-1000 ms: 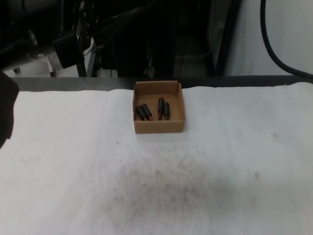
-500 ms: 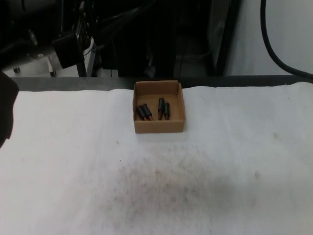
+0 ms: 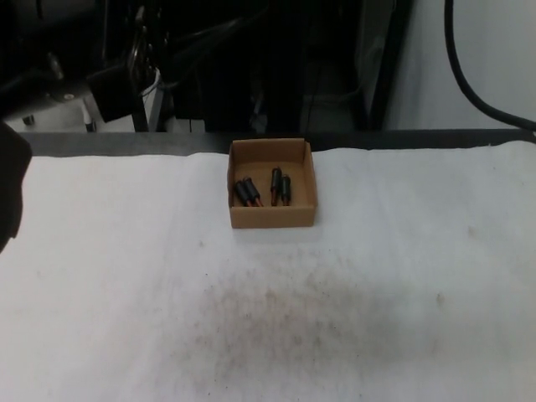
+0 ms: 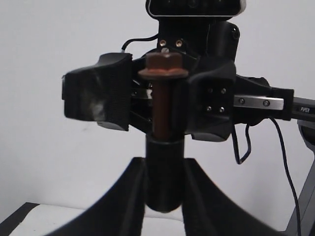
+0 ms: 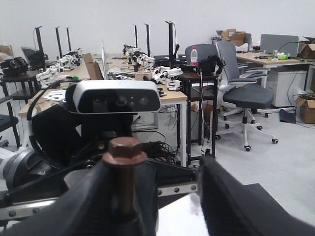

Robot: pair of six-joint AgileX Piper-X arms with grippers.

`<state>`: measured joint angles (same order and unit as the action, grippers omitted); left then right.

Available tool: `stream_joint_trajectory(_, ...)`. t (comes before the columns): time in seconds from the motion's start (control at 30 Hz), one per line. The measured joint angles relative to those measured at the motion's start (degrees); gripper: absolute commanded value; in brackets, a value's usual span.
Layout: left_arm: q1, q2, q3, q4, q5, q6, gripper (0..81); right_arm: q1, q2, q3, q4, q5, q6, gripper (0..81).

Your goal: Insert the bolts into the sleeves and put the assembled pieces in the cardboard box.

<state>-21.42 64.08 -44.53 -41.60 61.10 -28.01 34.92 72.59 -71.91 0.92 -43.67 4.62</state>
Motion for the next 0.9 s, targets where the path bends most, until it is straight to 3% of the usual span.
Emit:
stream_joint_trajectory(0.37,0.0,-0.36,-0.32,6.1,-9.2,4.91,0.2,-0.02,0.75,0.44,-0.09,-2.57,2.0,48.9)
stream_joint_trajectory(0.67,-0.11,-0.83,-0.43,9.06,-9.92,6.81,0.2,-0.02,0.75,0.44,-0.09,-2.57,2.11,48.9)
stream_joint_trajectory(0.9,-0.11,-1.23,-0.69,23.67,-13.43,15.62,0.2,-0.48,1.1,0.63,0.87,-0.61,2.13,48.9)
